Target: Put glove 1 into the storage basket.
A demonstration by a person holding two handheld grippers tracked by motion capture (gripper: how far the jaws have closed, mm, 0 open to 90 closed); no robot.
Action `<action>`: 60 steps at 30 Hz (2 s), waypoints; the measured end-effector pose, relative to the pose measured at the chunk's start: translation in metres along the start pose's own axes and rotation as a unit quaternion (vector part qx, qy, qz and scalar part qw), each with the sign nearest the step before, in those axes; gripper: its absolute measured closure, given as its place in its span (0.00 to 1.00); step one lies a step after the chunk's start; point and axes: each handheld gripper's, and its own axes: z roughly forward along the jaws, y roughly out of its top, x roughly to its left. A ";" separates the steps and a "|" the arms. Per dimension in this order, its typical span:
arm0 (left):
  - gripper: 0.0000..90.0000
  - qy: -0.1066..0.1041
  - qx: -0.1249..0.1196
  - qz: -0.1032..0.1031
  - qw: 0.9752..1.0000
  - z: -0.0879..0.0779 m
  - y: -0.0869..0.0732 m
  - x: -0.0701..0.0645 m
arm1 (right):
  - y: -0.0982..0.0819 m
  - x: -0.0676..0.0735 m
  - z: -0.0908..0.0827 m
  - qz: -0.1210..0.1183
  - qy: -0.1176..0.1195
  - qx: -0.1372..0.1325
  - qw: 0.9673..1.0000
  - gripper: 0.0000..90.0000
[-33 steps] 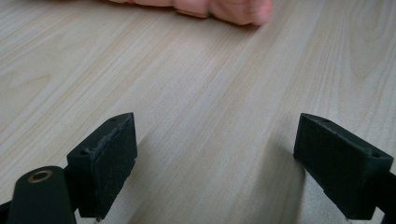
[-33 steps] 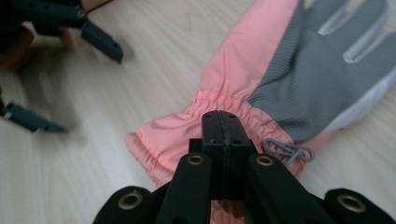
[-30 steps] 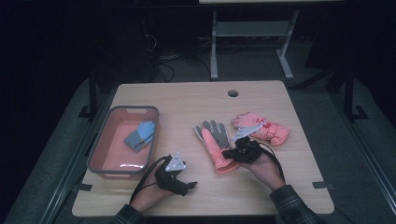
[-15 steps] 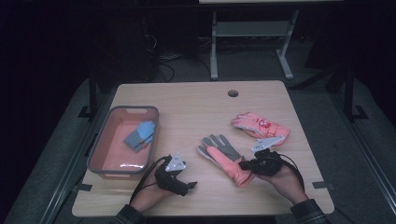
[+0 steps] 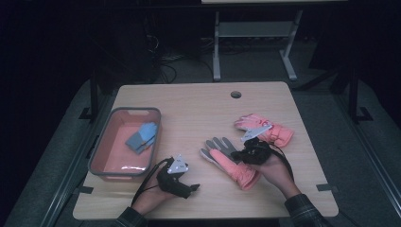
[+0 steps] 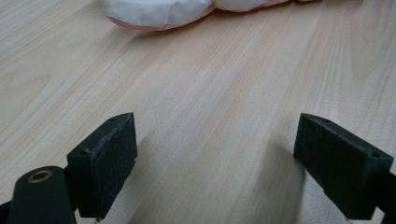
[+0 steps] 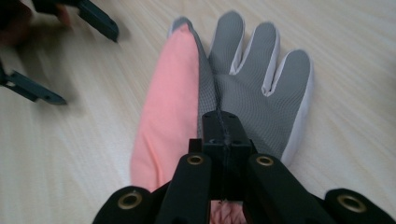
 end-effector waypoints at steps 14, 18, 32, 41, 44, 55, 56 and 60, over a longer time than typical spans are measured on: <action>0.14 0.001 0.000 0.003 1.000 0.000 0.000 0.000 | -0.005 0.021 0.019 -0.042 0.040 0.034 0.998 1.00; 0.14 0.001 0.000 0.002 1.000 0.000 0.000 0.000 | -0.005 0.033 0.021 -0.051 0.056 0.037 0.996 1.00; 0.14 0.001 0.000 0.003 1.000 0.000 0.000 0.000 | -0.003 0.045 0.013 -0.052 0.068 0.020 0.996 0.91; 0.14 0.001 -0.002 0.001 1.000 0.000 0.000 0.000 | -0.001 0.016 -0.015 -0.022 0.043 -0.019 0.999 0.82; 0.14 0.001 0.000 0.002 1.000 0.000 0.000 0.000 | -0.001 0.000 -0.026 -0.007 0.027 -0.031 0.999 0.80; 0.14 0.000 0.000 0.000 1.000 0.000 0.000 0.000 | -0.006 -0.067 -0.058 0.046 -0.023 -0.050 0.997 0.75; 0.14 0.000 0.000 0.000 1.000 0.000 0.000 0.000 | -0.006 -0.071 -0.060 0.048 -0.027 -0.049 0.997 0.75; 0.14 0.000 0.000 0.000 1.000 0.000 0.000 0.000 | -0.007 -0.090 -0.067 0.051 -0.040 -0.047 0.997 0.72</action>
